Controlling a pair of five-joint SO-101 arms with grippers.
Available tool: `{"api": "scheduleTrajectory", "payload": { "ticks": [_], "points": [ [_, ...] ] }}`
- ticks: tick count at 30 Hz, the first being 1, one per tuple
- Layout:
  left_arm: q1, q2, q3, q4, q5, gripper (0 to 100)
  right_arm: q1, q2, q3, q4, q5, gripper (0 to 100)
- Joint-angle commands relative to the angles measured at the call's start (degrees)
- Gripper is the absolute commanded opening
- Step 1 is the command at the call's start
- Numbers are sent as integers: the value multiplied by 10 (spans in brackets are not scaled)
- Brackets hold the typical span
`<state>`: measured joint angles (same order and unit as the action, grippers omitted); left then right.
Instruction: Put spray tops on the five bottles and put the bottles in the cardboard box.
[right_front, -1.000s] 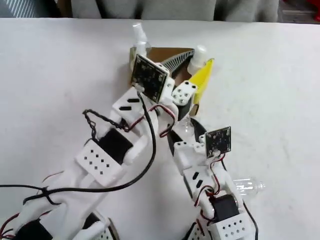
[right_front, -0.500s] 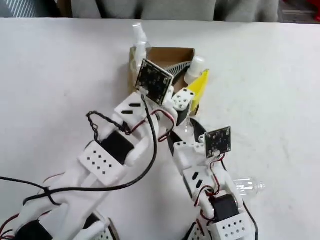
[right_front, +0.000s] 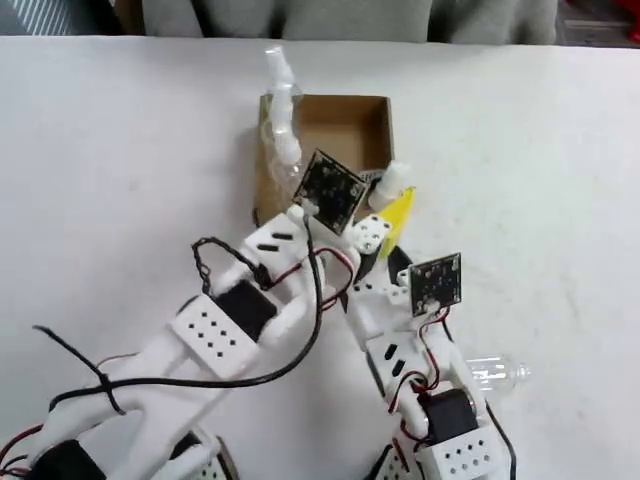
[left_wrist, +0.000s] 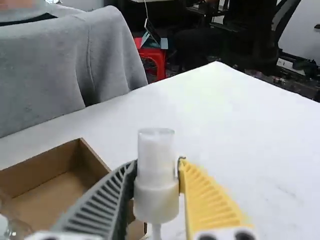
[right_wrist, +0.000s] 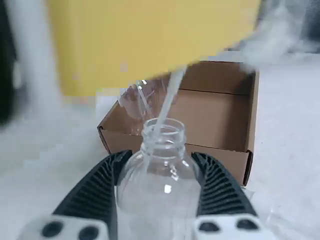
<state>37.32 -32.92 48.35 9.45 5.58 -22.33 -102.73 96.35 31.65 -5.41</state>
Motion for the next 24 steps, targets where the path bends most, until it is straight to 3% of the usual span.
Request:
{"api": "scheduleTrajectory", "payload": {
  "ticks": [1,24],
  "points": [
    [9,-27,6,-3,1,20,0,-4,5,2,18,16],
    [4,-27,33,-4,5,21,4,-4,5,0,17,16]
  ]
}}
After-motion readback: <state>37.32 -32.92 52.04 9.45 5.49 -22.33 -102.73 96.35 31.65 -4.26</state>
